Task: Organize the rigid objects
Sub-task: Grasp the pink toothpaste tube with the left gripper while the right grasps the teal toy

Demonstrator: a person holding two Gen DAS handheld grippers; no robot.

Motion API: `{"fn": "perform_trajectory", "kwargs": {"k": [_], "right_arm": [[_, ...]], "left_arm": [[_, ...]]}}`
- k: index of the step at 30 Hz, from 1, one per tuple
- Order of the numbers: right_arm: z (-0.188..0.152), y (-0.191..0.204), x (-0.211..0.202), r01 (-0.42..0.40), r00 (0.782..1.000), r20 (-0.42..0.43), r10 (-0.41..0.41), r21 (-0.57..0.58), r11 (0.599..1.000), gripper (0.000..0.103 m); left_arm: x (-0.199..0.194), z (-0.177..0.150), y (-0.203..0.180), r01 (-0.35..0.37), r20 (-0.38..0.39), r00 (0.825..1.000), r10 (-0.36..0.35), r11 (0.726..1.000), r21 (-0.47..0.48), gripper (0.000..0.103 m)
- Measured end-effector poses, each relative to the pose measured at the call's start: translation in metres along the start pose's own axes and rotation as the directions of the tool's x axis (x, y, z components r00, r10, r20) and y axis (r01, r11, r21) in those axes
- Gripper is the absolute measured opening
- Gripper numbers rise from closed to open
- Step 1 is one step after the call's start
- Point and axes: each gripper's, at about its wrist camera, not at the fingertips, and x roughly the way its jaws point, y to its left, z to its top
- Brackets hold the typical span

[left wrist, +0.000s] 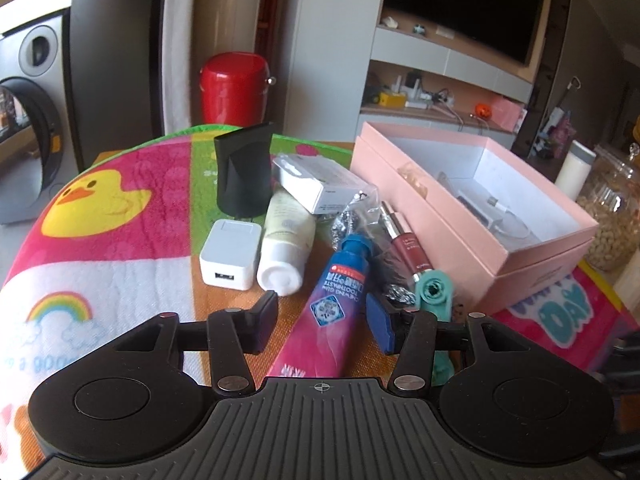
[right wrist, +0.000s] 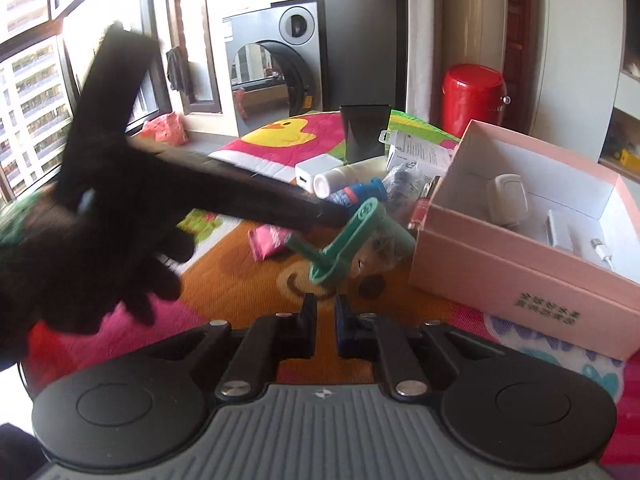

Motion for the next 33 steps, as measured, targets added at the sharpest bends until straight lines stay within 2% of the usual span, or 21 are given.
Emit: {"fn": "perform_trajectory", "kwargs": {"k": [4, 6, 8, 10, 14, 17, 19, 20, 22, 24, 29, 31, 33], "right_arm": [[-0.008, 0.002, -0.021, 0.039, 0.999, 0.032, -0.038, -0.035, 0.999, 0.011], [-0.008, 0.006, -0.028, 0.080, 0.995, 0.068, -0.076, -0.065, 0.995, 0.022], [-0.004, 0.008, -0.029, 0.098, 0.991, 0.098, -0.090, -0.079, 0.992, 0.049], [0.000, 0.009, -0.026, 0.113, 0.987, 0.125, -0.103, -0.074, 0.991, 0.060], [0.013, 0.016, -0.007, 0.110, 0.987, 0.128, -0.102, -0.062, 0.992, 0.060], [0.023, 0.022, 0.016, 0.120, 0.987, 0.116, -0.114, -0.045, 0.992, 0.060], [0.027, 0.025, 0.032, 0.159, 0.982, 0.105, -0.155, -0.032, 0.987, 0.056], [0.028, 0.025, 0.036, 0.171, 0.981, 0.095, -0.168, -0.023, 0.985, 0.044], [0.027, 0.022, 0.036, 0.161, 0.984, 0.072, -0.161, 0.000, 0.987, 0.034], [0.021, 0.021, 0.023, 0.126, 0.990, 0.068, -0.125, -0.005, 0.992, 0.012], [-0.008, 0.002, -0.016, 0.054, 0.998, 0.016, -0.056, 0.066, 0.996, 0.003], [-0.019, -0.008, -0.031, 0.073, 0.997, 0.011, -0.074, 0.096, 0.993, 0.003], [-0.026, -0.012, -0.041, 0.119, 0.992, 0.018, -0.121, 0.098, 0.988, 0.004]], "left_arm": [[-0.003, -0.005, 0.001, 0.020, -0.009, 1.000, -0.020, 1.000, -0.007, 0.038], [-0.013, -0.012, 0.002, 0.030, -0.014, 0.999, -0.031, 0.999, -0.012, 0.034], [-0.027, -0.022, 0.003, 0.035, -0.016, 0.999, -0.035, 0.999, -0.020, 0.034], [-0.041, -0.032, 0.009, 0.020, -0.013, 1.000, -0.021, 0.999, -0.039, 0.033], [-0.063, -0.046, 0.027, -0.014, 0.005, 1.000, 0.014, 0.992, -0.123, 0.033], [-0.069, -0.051, 0.039, -0.013, 0.017, 1.000, 0.016, 0.984, -0.175, 0.033], [-0.071, -0.051, 0.042, -0.009, 0.019, 1.000, 0.013, 0.982, -0.186, 0.033], [-0.072, -0.052, 0.041, -0.012, 0.019, 1.000, 0.016, 0.984, -0.179, 0.033], [-0.072, -0.053, 0.035, -0.015, 0.022, 1.000, 0.018, 0.987, -0.161, 0.033], [-0.072, -0.054, 0.031, 0.002, 0.025, 1.000, 0.002, 0.987, -0.161, 0.033], [-0.065, -0.054, 0.008, 0.061, 0.021, 0.998, -0.058, 0.988, -0.143, 0.033], [-0.062, -0.054, -0.004, 0.075, 0.019, 0.997, -0.073, 0.990, -0.124, 0.033], [-0.059, -0.054, -0.015, 0.056, 0.021, 0.998, -0.054, 0.993, -0.105, 0.033]]}}
